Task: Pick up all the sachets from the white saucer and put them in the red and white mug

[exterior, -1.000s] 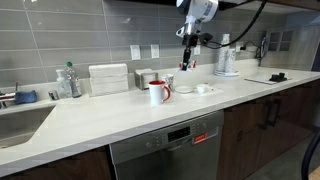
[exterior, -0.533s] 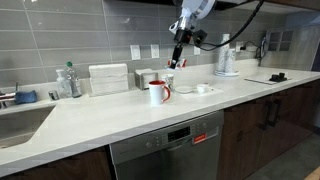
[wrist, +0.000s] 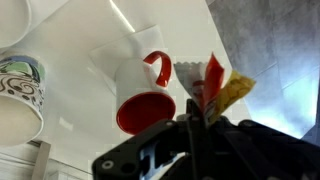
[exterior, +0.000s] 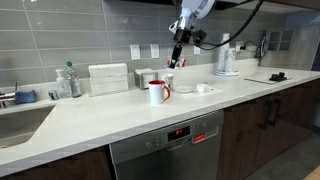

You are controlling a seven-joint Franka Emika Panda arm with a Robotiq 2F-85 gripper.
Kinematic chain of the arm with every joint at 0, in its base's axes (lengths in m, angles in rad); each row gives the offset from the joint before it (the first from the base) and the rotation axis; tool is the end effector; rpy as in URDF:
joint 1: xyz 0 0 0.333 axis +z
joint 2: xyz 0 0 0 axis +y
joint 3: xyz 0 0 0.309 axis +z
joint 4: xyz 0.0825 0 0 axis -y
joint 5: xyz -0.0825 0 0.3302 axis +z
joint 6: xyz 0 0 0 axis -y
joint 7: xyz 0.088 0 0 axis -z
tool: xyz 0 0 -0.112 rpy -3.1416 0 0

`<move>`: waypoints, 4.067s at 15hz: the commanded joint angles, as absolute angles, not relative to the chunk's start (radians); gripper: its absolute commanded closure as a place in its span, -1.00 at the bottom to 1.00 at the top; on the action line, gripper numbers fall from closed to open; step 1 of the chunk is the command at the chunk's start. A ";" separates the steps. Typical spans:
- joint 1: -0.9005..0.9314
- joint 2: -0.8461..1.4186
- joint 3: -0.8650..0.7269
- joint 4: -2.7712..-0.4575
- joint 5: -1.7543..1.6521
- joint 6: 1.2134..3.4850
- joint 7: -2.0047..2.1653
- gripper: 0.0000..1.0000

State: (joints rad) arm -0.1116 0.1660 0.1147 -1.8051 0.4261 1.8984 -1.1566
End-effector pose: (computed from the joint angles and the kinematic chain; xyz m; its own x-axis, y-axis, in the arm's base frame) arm 0.5508 0.0306 0.4609 0.5428 0.7749 0.3238 0.8389 -0.4823 -0.2522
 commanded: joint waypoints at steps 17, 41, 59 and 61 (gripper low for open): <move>-0.029 0.229 0.129 -1.831 0.564 2.018 -1.190 0.99; -0.059 0.319 0.140 -1.844 0.919 2.269 -1.545 0.99; -0.037 0.322 0.114 -1.925 1.145 2.341 -1.761 0.99; -0.031 0.327 0.117 -1.923 1.194 2.365 -1.803 0.99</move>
